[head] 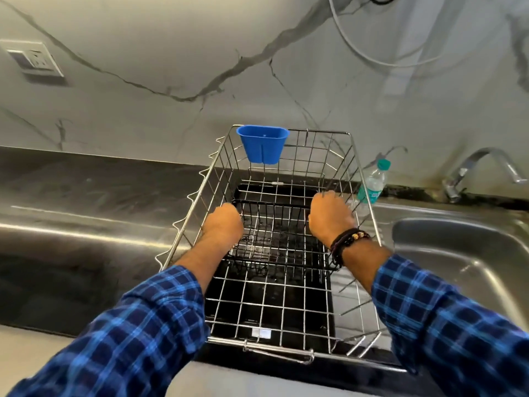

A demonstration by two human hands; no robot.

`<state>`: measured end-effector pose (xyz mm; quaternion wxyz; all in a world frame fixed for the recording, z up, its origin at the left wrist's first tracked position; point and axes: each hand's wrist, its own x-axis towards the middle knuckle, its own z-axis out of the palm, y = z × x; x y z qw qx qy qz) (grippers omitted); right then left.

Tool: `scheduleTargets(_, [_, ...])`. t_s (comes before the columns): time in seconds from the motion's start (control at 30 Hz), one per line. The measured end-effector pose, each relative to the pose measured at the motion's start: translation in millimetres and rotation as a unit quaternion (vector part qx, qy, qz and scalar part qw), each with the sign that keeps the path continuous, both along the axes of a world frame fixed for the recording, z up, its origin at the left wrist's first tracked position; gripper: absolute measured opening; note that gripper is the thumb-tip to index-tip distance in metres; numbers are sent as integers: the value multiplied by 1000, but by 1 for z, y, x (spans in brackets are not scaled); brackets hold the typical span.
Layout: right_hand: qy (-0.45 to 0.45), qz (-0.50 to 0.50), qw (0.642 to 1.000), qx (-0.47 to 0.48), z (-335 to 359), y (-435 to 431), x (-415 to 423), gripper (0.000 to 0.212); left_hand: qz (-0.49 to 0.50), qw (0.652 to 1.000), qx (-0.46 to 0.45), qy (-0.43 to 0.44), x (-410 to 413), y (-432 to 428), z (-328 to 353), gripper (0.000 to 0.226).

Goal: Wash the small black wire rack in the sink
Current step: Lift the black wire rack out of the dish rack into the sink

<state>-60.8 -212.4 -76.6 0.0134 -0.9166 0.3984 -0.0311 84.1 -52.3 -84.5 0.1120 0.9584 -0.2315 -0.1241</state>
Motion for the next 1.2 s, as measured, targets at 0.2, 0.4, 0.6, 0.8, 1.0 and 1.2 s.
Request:
scheduleTargets(0.2, [-13,-109,985,129,-10,-1,-6,14,-11,1000,-23,16,7,-2,2,22])
scheduleTargets(0.4, [-89,-81,982,149,10,-5,-8,24,29,974,-225,29,29,-12,32,30])
scheduleTargets(0.6, [-220,-18,965,143,92,-23,-21,27,75,899,-406,146,61,-11,57,33])
scheduleTargets(0.8, [-520,-11,757,396,141,-54,-69,14,54,820,-516,241,17,-39,111,30])
scheduleTargets(1.0, [-550,-85,720,415,119,-121,-155,17,41,783,-540,306,-77,-104,136,30])
scheduleTargets(1.2, [-554,-95,737,376,101,-189,-259,17,25,808,-510,293,-171,-187,128,32])
